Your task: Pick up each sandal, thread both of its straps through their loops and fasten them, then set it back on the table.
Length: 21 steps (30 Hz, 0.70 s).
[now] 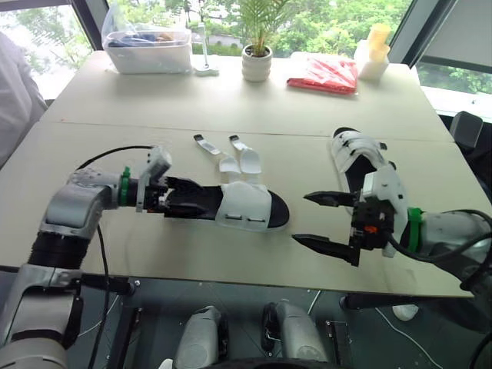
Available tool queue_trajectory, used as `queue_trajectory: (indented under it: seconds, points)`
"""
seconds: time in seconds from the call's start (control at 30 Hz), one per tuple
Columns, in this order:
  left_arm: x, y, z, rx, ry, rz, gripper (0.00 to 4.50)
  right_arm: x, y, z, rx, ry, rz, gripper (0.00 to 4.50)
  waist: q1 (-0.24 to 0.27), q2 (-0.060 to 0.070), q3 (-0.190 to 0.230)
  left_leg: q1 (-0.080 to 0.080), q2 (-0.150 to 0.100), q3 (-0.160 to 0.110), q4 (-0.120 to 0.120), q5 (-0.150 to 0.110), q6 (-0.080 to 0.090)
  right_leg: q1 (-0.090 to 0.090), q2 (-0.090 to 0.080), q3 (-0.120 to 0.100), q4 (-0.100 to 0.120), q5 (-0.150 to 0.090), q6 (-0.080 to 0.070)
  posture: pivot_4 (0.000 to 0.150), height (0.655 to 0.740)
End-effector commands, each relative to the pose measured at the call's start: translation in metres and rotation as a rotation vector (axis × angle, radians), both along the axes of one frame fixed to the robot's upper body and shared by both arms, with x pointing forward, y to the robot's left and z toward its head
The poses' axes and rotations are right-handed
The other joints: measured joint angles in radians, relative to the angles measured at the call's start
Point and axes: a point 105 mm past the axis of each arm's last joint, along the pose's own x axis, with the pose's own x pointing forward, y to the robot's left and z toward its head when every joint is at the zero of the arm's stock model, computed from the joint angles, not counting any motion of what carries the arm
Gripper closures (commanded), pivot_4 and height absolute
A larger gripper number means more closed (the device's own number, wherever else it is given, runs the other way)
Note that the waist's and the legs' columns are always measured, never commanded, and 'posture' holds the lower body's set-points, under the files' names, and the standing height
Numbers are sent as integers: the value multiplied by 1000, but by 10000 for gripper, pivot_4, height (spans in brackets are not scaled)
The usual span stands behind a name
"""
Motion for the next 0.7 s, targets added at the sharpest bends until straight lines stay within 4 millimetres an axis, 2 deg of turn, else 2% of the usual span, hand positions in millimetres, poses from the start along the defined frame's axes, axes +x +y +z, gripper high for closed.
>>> queue_trajectory:
  seconds: [0.03,0.07,0.17,0.3,0.43,0.57,0.7]
  points:
    - [26,4,5,-77,166,213,249,2,2,9,29,-45,-13,0,-1,-1,0,0,0,0,0,0,0,0,0,0,0,0,0,1500,7288]
    - [31,1,4,-107,259,253,249,3,2,9,31,-49,-20,0,-2,-1,0,0,-1,0,0,0,0,0,0,0,0,0,1,1500,7288]
    - [40,-16,4,-154,384,276,249,5,2,9,37,-54,-37,0,-3,-1,0,-1,-1,0,0,0,0,0,0,0,0,0,2,1500,7288]
    - [56,-35,10,-231,453,317,249,6,3,8,44,-56,-59,0,-5,-1,0,-1,-1,0,-1,0,0,0,1,0,0,-1,3,1500,7288]
    - [76,-36,8,-291,498,472,249,3,4,8,42,-59,-66,0,-10,-2,0,0,0,1,-1,0,-1,0,2,1,0,0,2,1500,7288]
    - [89,-28,-5,-324,549,650,249,0,2,8,41,-59,-82,0,-8,-2,0,1,0,1,-2,1,-1,0,1,1,0,0,2,1500,7288]
    - [94,-32,-7,-393,581,702,249,-1,1,7,44,-58,-95,0,-4,-2,0,2,-1,1,-1,1,-1,0,-1,1,1,0,3,1500,7288]
